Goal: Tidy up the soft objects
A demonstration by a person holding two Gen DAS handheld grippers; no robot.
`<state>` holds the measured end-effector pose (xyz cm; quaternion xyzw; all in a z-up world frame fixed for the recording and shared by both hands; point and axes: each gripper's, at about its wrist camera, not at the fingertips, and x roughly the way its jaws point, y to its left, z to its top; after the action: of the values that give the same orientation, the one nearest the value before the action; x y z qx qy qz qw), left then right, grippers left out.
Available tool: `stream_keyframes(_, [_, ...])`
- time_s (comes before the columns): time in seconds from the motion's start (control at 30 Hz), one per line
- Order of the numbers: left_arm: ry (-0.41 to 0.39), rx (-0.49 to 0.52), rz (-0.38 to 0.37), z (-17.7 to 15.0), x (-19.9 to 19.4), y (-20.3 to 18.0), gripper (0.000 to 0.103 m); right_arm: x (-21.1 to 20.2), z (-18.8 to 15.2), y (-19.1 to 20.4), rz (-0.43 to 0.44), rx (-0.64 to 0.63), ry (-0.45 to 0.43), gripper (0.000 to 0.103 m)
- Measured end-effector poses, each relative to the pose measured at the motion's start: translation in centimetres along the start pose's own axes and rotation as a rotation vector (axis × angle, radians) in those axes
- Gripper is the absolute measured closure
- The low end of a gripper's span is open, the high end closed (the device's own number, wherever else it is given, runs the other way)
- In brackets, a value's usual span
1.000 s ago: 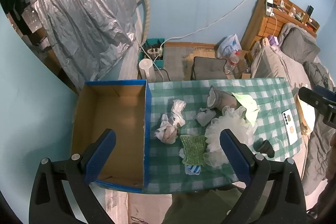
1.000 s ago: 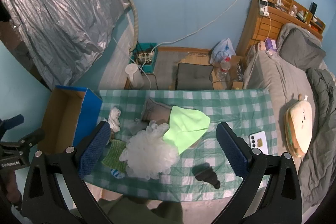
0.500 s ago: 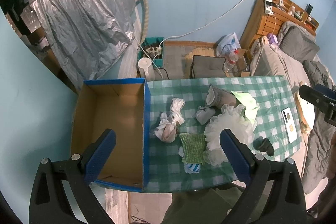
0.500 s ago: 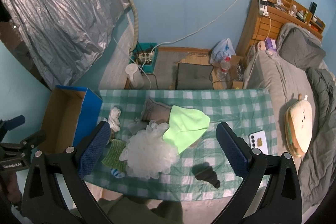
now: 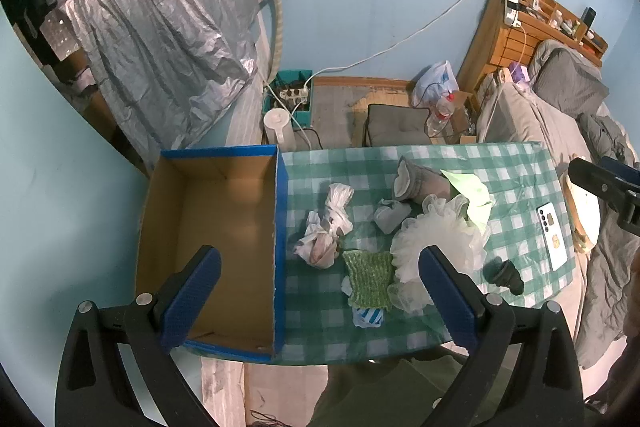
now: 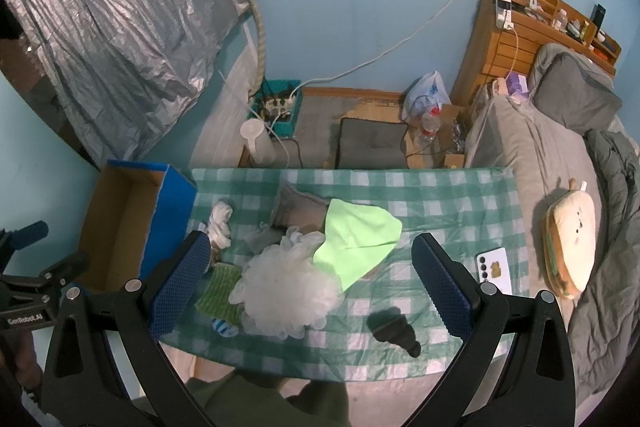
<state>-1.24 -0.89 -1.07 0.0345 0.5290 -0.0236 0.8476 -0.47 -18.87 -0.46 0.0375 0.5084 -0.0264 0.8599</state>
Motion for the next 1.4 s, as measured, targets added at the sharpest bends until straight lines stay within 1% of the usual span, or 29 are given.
stream_keyframes(0.5, [0.001,0.011,-0.009,-0.2,0.0,0.2,0.003,-0.2,0.8,-0.3,-0.006,-0.005,0.001,0.002])
stream_keyframes(0.53, [0.001,0.012,-0.009,0.0,0.0,0.2,0.003,0.1,0.0,0.1,-0.004,-0.004,0.001,0.002])
stream_keyframes(0.67, [0.006,0.019,-0.019,0.5,0.1,0.0,0.003,0.2,-0.4,0.3,-0.005,-0.002,0.002,0.002])
stream_keyframes(0.93, [0.006,0.025,-0.023,0.7,0.3,-0.3,0.003,0.4,0.2,-0.3,-0.006,0.0,0.003,0.002])
stream_keyframes(1.4, [0.009,0.023,-0.02,0.6,0.4,-0.5,0.003,0.1,0.2,-0.4,-0.006,0.002,0.008,0.002])
